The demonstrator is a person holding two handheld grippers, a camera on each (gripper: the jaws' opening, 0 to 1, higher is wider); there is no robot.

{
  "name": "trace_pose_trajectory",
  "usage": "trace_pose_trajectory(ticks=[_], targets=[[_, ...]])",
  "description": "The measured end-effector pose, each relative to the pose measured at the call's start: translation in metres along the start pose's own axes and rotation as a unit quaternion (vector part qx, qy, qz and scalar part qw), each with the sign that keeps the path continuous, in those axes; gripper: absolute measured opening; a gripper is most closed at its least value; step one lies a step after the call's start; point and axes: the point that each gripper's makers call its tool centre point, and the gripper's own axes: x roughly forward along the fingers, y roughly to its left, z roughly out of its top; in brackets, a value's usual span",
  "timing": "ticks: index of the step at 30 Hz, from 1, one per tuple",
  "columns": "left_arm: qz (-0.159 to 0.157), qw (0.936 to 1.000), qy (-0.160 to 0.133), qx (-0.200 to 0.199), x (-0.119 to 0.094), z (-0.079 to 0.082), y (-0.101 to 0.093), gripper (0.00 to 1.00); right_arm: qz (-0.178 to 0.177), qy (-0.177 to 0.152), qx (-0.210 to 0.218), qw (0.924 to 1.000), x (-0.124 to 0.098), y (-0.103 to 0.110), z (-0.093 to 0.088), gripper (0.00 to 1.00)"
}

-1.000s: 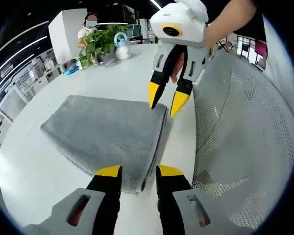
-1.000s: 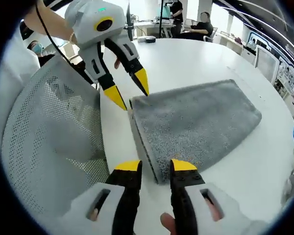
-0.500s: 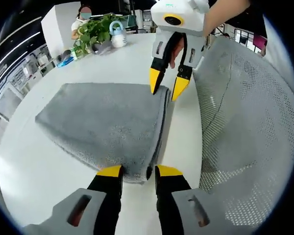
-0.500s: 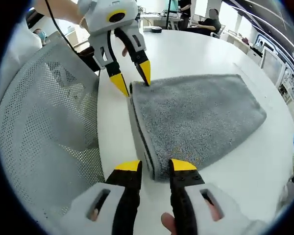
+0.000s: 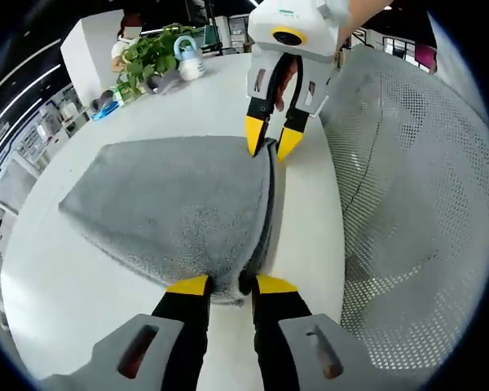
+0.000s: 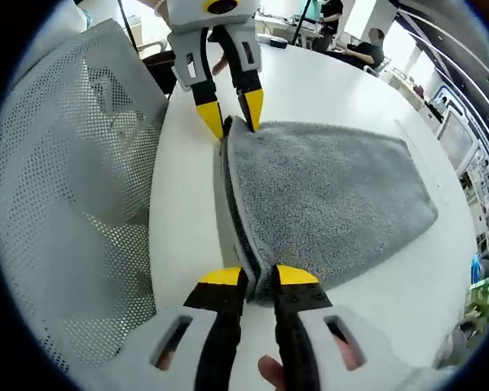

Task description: Fold the towel on the table until its edges align and the towel forms a compact rectangular stack.

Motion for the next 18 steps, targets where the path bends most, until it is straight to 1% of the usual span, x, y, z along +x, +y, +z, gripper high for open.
trace_pose_trajectory(ticks=[1, 2, 4, 6, 9, 10, 13, 15, 18], targets=[[0.014, 0.9999, 0.000, 0.010, -0.001, -0.001, 0.005, 0.15, -0.001, 0.001, 0.000, 1.0000, 0.000, -0.001, 0.000, 0.10], [0.007, 0.9999, -0.003, 0.013, -0.001, 0.000, 0.002, 0.14, -0.002, 0.001, 0.001, 1.0000, 0.000, -0.001, 0.000, 0.10], [0.012, 0.9999, 0.000, 0.002, 0.000, 0.000, 0.005, 0.13, 0.000, -0.001, 0.010, 0.9999, 0.000, -0.004, 0.000, 0.08], [0.015, 0.9998, 0.000, 0.011, 0.000, 0.001, 0.005, 0.11, 0.004, -0.007, 0.038, 0.9992, -0.001, -0.005, 0.000, 0.07], [0.017, 0.9998, 0.003, 0.013, -0.001, 0.001, 0.005, 0.10, 0.008, -0.010, 0.057, 0.9983, -0.001, -0.007, 0.000, 0.06], [0.016, 0.9998, 0.004, 0.009, -0.001, 0.001, 0.006, 0.10, 0.009, -0.010, 0.065, 0.9978, -0.001, -0.007, 0.000, 0.05], [0.009, 0.9994, 0.008, -0.032, -0.003, 0.003, 0.007, 0.09, 0.008, -0.005, 0.086, 0.9963, -0.002, -0.007, 0.002, 0.04], [0.007, 0.9991, 0.009, -0.042, -0.005, 0.004, 0.008, 0.08, 0.009, -0.005, 0.092, 0.9957, -0.005, -0.008, 0.004, 0.04], [0.006, 0.9989, 0.009, -0.045, -0.009, 0.006, 0.010, 0.08, 0.010, -0.012, 0.111, 0.9937, -0.011, -0.010, 0.006, 0.03]])
